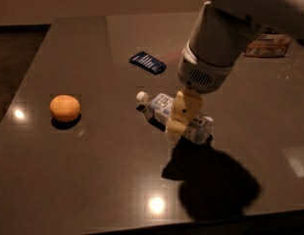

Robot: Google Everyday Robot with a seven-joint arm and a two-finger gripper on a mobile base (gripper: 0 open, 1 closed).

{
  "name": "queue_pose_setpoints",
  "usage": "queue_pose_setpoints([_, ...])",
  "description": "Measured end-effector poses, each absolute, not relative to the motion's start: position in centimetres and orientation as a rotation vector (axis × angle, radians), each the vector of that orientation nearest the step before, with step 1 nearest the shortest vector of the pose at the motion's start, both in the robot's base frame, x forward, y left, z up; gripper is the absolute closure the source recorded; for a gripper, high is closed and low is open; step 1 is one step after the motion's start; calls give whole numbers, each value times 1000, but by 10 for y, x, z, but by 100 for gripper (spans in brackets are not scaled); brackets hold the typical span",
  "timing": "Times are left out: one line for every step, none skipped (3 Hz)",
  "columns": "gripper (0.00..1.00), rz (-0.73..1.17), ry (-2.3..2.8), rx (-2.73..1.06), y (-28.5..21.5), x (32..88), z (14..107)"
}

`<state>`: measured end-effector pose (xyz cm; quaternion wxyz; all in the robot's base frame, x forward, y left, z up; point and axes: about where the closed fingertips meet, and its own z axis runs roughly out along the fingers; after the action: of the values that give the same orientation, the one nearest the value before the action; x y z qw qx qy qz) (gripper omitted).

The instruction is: Place blue plastic bottle upright

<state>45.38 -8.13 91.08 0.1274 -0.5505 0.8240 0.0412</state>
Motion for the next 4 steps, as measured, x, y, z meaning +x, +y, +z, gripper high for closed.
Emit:
queue_pose_setpoints([0, 87, 2453, -1624, -55, 465, 888])
queue_pose_setpoints([0, 25, 2499, -1645, -37, 478, 871])
queue_pose_setpoints([0, -42, 2555, -1641, -34, 492, 856])
queue_pose_setpoints([18, -81, 2589, -1620, -37, 503, 852])
